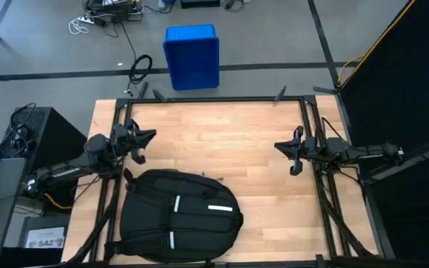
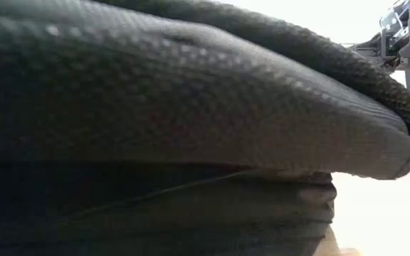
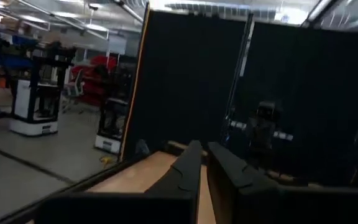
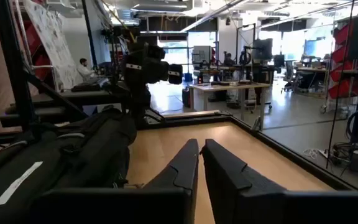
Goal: Unpack backpack
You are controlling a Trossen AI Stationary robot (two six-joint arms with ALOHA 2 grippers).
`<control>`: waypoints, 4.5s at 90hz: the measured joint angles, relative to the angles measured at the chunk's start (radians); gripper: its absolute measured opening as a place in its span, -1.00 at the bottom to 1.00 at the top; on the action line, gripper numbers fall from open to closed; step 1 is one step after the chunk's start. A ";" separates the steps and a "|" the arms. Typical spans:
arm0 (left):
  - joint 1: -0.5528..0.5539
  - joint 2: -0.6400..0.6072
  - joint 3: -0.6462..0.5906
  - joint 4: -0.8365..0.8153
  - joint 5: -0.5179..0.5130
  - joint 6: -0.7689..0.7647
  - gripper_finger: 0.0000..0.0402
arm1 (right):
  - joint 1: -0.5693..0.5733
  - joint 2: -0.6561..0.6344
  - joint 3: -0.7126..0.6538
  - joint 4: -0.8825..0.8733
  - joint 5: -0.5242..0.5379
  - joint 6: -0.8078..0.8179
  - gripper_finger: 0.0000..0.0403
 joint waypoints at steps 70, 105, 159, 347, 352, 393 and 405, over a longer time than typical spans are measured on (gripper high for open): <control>-0.005 0.143 0.457 -0.029 0.130 -0.082 -1.00 | 0.000 0.000 0.000 0.000 0.000 0.000 -0.99; -0.005 0.773 0.912 -0.575 0.318 0.003 -1.00 | 0.000 0.000 0.000 0.000 0.000 0.000 -0.99; -0.003 1.305 1.378 -0.970 0.505 0.317 -1.00 | 0.000 0.000 0.000 0.001 0.000 0.000 -0.99; -0.854 1.901 1.637 -1.310 -0.292 0.078 0.17 | 0.000 0.000 0.000 0.028 0.000 0.000 -0.97; -0.847 1.925 1.637 -1.308 -0.293 0.101 0.17 | 0.000 0.000 0.000 0.029 0.000 0.000 -0.96; -0.788 2.012 1.638 -1.419 -0.314 0.189 0.13 | 0.000 0.000 0.000 0.031 0.000 0.000 -0.99; -0.737 2.012 1.637 -1.386 -0.359 0.238 0.05 | 0.000 0.000 0.000 0.031 0.000 0.000 -0.96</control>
